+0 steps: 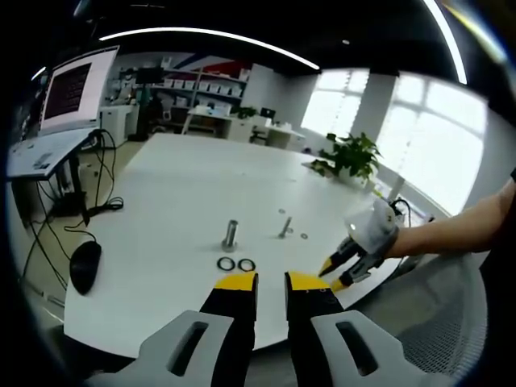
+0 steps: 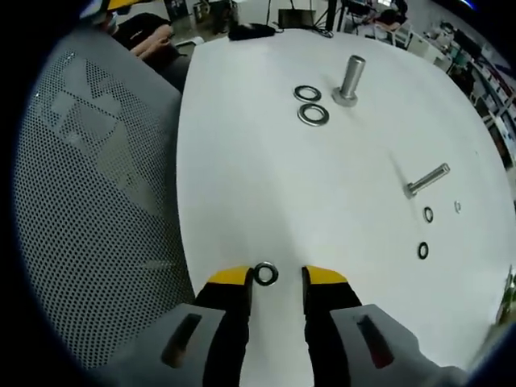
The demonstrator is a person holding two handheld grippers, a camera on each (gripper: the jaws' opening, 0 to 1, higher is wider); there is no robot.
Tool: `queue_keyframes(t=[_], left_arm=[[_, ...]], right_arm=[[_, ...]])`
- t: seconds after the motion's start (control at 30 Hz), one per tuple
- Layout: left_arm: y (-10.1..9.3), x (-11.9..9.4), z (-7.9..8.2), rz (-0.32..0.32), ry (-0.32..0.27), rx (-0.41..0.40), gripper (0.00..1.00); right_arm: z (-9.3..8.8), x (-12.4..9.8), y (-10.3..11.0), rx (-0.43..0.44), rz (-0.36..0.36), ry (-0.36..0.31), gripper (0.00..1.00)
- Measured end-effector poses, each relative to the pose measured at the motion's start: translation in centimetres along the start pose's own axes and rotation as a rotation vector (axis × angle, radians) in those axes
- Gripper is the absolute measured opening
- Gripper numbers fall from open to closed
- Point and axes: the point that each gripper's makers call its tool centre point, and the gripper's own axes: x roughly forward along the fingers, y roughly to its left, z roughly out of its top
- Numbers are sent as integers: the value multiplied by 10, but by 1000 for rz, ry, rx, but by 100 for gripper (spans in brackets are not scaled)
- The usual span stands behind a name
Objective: Place the washer onto the threaded stud by aligning its center hole with the stud, sliding it down to the base, and recovering from edge contact or off-axis alignment until the washer reaches the visible bottom stop.
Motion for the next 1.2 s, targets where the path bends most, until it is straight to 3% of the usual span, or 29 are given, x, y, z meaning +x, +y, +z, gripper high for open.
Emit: queue_keyframes(t=[0.37, 0.7, 0.77, 1.2], left_arm=[[0, 0, 0, -1, -1, 0, 11], [0, 0, -1, -1, 1, 1, 11], [0, 0, 0, -1, 0, 1, 11], [-1, 0, 0, -1, -2, 0, 11]], right_arm=[[0, 0, 1, -35, 4, 0, 15], [0, 0, 1, -37, 1, -2, 14], [-1, 0, 2, -51, 10, 0, 4], [-4, 0, -2, -26, 0, 1, 6]])
